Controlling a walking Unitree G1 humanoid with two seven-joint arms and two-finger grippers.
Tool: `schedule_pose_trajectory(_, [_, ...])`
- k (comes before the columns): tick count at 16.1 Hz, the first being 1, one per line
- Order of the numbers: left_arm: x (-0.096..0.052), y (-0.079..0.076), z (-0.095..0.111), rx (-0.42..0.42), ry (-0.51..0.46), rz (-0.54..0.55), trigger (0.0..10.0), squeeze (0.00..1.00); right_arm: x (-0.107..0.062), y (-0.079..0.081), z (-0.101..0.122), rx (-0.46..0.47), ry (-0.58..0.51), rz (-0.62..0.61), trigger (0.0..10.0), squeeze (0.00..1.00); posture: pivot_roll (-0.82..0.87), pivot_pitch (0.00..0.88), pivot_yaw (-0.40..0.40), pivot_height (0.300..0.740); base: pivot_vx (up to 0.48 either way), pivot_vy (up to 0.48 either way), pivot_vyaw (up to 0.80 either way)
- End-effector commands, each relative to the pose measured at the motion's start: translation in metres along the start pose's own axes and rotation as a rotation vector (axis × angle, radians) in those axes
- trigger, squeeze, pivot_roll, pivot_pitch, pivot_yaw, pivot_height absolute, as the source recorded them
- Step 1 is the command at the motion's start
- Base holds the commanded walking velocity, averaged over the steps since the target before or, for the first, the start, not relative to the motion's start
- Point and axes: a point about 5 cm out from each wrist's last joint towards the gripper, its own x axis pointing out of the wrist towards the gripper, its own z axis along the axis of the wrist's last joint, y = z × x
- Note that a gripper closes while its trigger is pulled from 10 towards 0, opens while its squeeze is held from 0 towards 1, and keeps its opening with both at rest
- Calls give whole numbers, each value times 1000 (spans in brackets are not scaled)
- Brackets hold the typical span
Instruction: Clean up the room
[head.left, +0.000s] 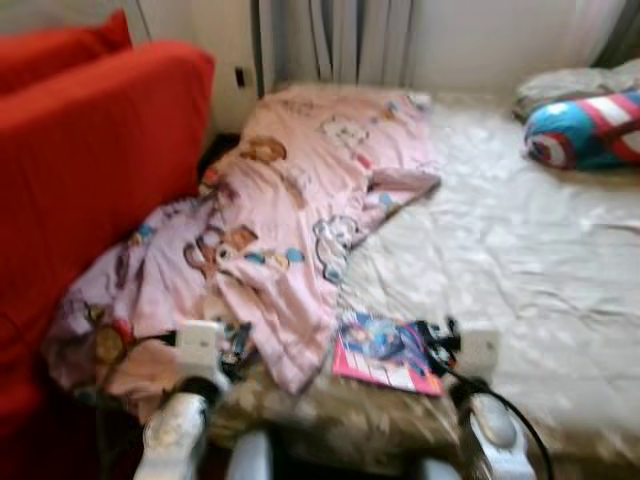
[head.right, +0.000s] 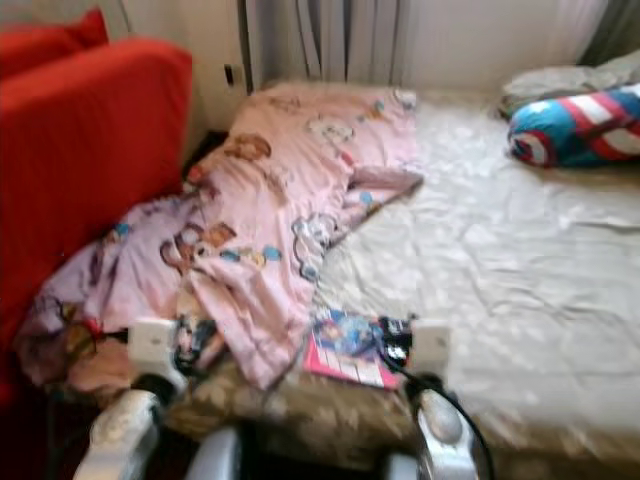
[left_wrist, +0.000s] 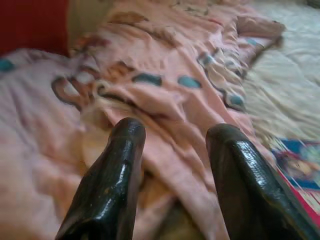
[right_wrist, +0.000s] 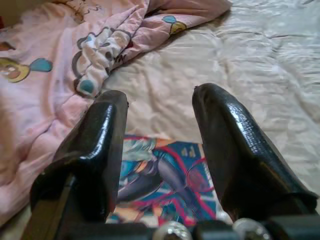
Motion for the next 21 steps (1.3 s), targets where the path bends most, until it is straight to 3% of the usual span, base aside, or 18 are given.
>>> schedule_pose_trajectory(1, [2,-11,0,-13,3,-32,10000,0,-8,-12,-8,10,30,-43,10000,0,-42,52,-2,605,274,0,0])
schedule_pose_trajectory(4, [2,-12,1,-7,2,-40,10000,0,-6,-14,-8,-2,38,-51,10000,0,-41,57,-3,605,180,0,0])
schedule_pose_trajectory(6, [1,-12,0,-10,5,-42,10000,0,-5,-33,-12,-22,93,-184,10000,0,-40,61,-4,605,0,0,0])
schedule_pose_trajectory(8, [-1,-13,-2,-8,15,-46,10000,0,-4,-45,-16,-59,165,-242,10000,0,-36,69,-2,605,0,0,0])
schedule_pose_trajectory(9, [-3,-13,-2,-7,16,-49,10000,0,-2,-56,-21,-142,266,-257,10000,0,-31,75,-1,605,0,0,0])
schedule_pose_trajectory(12, [-7,-12,-1,-1,18,-50,10000,0,5,-75,-16,-201,350,-258,10000,4,-10,90,4,605,0,0,0])
schedule_pose_trajectory(13, [-9,-12,-1,3,19,-52,10000,0,7,-80,-12,-236,371,-237,10000,588,-4,96,7,605,0,0,0])
schedule_pose_trajectory(14, [-11,-11,0,8,21,-54,10000,0,12,-80,-7,-335,396,-155,10000,1000,-3,105,10,605,0,0,0])
schedule_pose_trajectory(15, [-15,-9,0,14,25,-57,10000,0,16,-80,-3,-472,420,-87,10000,1000,8,117,14,605,0,0,0])
schedule_pose_trajectory(16, [-21,-8,1,20,31,-59,10000,0,22,-81,5,-680,451,17,10000,1000,22,135,23,605,0,0,0])
schedule_pose_trajectory(18, [-31,-6,2,29,44,-63,10000,0,28,-82,13,-849,462,85,10000,1000,44,163,35,605,0,0,0])
schedule_pose_trajectory(19, [-38,-5,3,36,54,-67,10000,0,30,-80,16,-932,469,138,10000,333,55,184,43,605,0,0,0])
schedule_pose_trajectory(20, [-41,-4,4,38,59,-67,10000,0,31,-79,16,-974,476,179,10000,0,67,202,47,605,0,0,0])
schedule_pose_trajectory(21, [-47,-1,8,44,69,-58,10000,0,32,-80,19,-1081,500,220,10000,0,87,228,52,605,0,0,0])
